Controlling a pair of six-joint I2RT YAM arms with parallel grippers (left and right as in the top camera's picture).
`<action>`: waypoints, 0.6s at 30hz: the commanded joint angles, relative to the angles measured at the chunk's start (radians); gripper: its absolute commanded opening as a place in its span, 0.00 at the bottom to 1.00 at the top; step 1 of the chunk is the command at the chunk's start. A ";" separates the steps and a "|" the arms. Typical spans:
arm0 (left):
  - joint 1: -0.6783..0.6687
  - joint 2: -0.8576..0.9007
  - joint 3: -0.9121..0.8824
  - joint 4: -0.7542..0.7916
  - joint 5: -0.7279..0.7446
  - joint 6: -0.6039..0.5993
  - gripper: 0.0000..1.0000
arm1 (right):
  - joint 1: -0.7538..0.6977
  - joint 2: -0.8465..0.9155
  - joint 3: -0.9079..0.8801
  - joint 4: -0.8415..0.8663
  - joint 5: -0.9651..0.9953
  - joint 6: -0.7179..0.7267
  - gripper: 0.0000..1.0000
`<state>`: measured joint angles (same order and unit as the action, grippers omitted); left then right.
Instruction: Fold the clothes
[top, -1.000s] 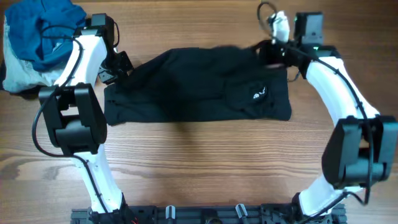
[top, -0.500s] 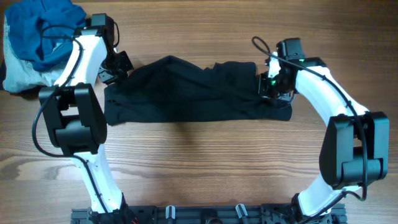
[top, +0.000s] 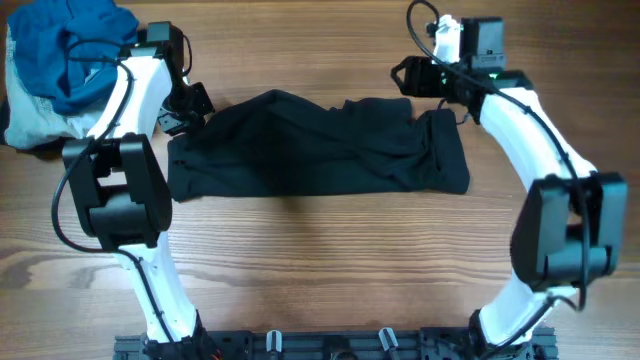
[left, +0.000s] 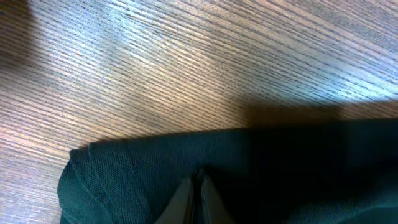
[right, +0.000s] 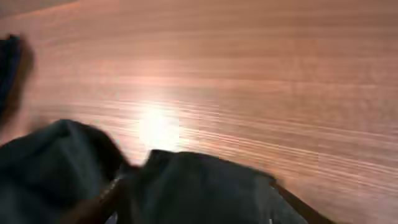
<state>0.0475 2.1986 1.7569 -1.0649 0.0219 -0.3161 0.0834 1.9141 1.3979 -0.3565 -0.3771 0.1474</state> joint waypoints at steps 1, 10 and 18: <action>0.001 -0.036 -0.003 0.003 -0.016 0.017 0.04 | 0.004 0.125 0.010 -0.002 0.006 -0.016 0.63; 0.001 -0.036 -0.003 0.013 -0.016 0.017 0.04 | 0.079 0.262 0.010 0.082 0.075 -0.066 0.62; 0.001 -0.036 -0.003 0.014 -0.017 0.021 0.04 | 0.172 0.354 0.010 0.186 0.335 0.014 0.40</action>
<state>0.0475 2.1986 1.7569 -1.0538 0.0193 -0.3145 0.2356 2.1929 1.4288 -0.1719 -0.1497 0.1074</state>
